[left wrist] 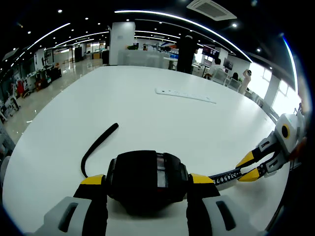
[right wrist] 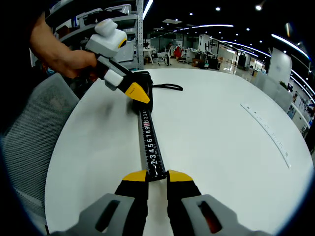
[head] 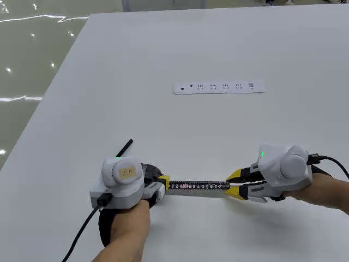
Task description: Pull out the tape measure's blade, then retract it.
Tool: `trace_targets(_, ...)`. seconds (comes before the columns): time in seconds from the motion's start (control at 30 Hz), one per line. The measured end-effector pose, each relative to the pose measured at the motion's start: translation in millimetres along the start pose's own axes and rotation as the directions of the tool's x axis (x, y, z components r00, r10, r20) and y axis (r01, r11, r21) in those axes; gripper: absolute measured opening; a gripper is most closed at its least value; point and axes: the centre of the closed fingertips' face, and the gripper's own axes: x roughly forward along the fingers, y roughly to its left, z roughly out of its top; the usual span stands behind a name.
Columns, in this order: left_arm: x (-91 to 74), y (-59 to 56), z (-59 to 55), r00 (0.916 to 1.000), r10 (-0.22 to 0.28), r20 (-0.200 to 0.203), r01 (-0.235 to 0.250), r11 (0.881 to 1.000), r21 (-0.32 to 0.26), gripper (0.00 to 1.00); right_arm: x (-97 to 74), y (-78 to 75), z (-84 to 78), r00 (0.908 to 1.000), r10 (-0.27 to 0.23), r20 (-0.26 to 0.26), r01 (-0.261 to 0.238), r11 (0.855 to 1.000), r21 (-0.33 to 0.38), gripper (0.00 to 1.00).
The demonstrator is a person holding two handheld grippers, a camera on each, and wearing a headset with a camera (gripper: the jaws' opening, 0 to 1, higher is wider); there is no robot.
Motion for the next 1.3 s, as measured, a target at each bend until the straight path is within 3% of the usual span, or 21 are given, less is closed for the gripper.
trace_targets(0.33, 0.2, -0.1, 0.2, 1.0000, 0.000, 0.000, 0.000, 1.000, 0.000, 0.62, 1.5, 0.2, 0.5, 1.0000, 0.001, 0.000, -0.001, 1.000, -0.001, 0.13)
trace_targets(0.43, 0.3, 0.1, 0.4, 1.0000, -0.001, -0.001, 0.001, 1.000, 0.001, 0.62, 5.1, 1.8, 2.5, 1.0000, 0.003, -0.001, -0.003, 1.000, 0.002, 0.13)
trace_targets(0.5, -0.2, -0.2, 0.0, 1.0000, -0.003, -0.002, 0.003, 1.000, -0.003, 0.62, 15.5, 4.1, 12.4, 1.0000, 0.005, 0.007, -0.005, 1.000, -0.003, 0.13)
trace_targets(1.3, 0.4, -0.2, -0.8, 1.0000, -0.005, -0.004, 0.005, 1.000, -0.012, 0.62, 31.1, 7.1, 23.1, 0.9998, 0.008, 0.017, -0.008, 1.000, -0.010, 0.13)
